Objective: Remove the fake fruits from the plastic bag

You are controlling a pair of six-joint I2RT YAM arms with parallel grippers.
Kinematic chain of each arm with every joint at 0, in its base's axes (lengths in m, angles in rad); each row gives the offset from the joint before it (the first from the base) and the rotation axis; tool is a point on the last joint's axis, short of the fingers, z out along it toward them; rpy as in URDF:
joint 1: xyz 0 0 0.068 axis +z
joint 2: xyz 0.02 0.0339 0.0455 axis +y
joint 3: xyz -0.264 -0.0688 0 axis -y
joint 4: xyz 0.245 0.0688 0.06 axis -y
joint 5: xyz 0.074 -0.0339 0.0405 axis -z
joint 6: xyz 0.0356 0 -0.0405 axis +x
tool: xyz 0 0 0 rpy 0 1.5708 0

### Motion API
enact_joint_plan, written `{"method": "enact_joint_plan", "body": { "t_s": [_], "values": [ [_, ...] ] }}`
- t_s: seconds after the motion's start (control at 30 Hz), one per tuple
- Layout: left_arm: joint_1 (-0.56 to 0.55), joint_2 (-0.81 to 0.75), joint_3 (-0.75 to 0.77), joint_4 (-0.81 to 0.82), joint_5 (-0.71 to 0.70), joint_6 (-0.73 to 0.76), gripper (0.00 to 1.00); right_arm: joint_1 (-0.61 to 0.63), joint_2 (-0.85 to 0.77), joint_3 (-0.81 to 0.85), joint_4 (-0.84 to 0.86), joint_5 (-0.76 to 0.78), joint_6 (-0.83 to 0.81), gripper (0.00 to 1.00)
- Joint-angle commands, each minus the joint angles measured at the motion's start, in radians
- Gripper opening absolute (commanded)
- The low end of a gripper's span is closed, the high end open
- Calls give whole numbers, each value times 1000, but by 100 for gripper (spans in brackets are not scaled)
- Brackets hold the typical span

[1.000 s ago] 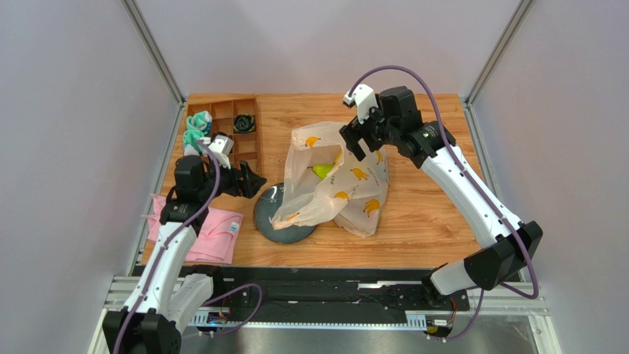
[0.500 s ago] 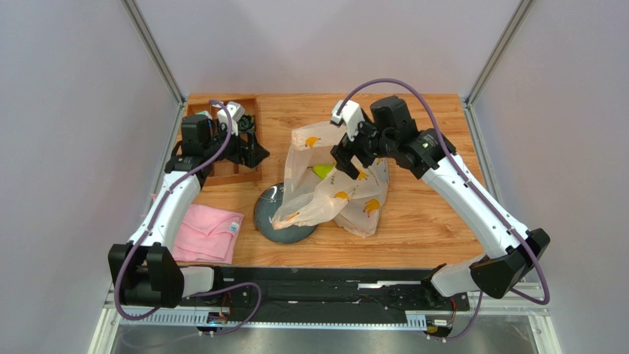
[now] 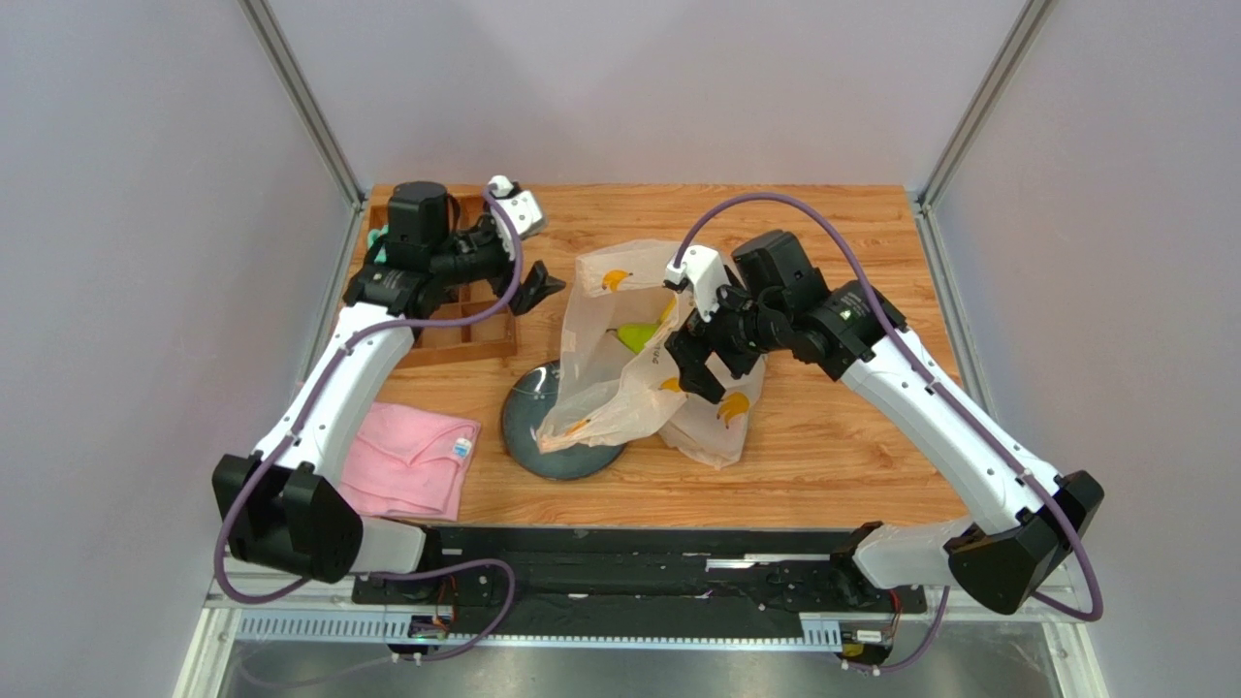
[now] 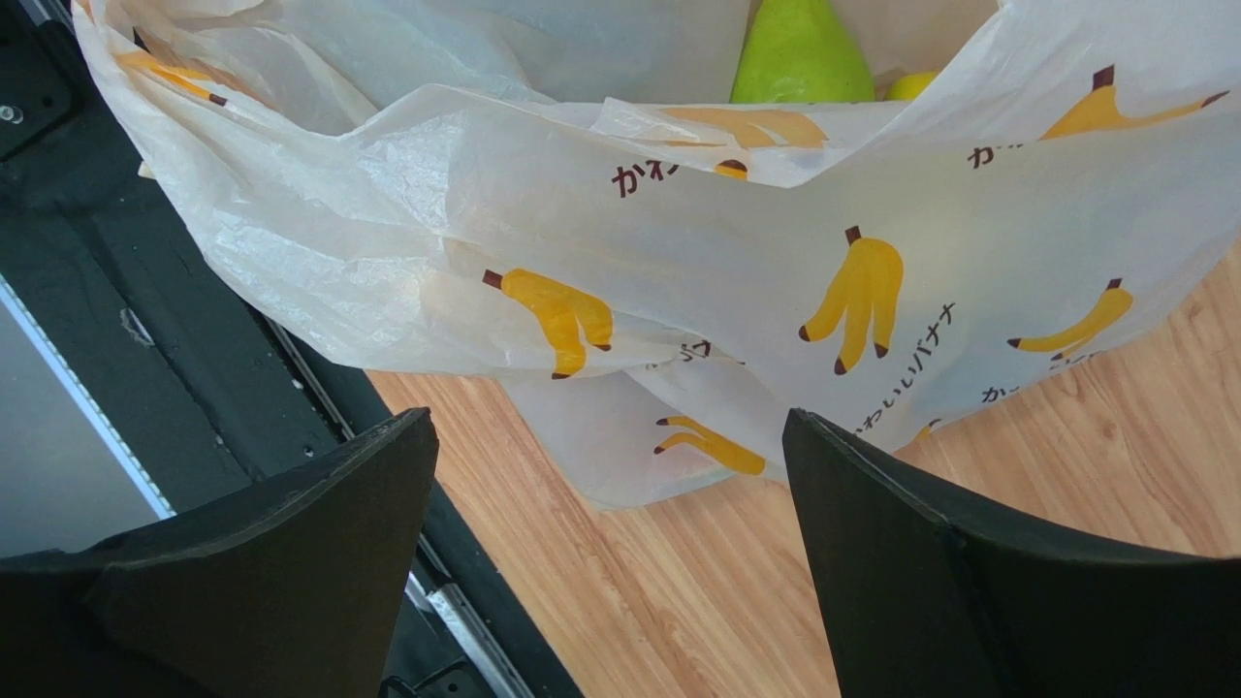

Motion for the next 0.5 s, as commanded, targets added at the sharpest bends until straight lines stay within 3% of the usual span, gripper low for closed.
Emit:
{"method": "enact_joint_plan", "body": {
  "t_s": [0.0, 0.1, 0.33, 0.43, 0.47],
  "values": [
    [-89, 92, 119, -96, 33, 272, 99, -8, 5, 65, -24, -9, 69, 95],
    [-144, 143, 150, -121, 13, 354, 99, -7, 6, 116, -67, -105, -29, 93],
    [-158, 236, 175, -125, 1, 332, 94, 36, 11, 193, -59, -238, -334, 93],
    [-158, 264, 142, 3, -70, 254, 83, 111, 48, 159, -50, -244, -463, 93],
    [-156, 288, 150, 40, -97, 221, 74, 122, 55, 127, -12, -242, -503, 92]
  ]
}}
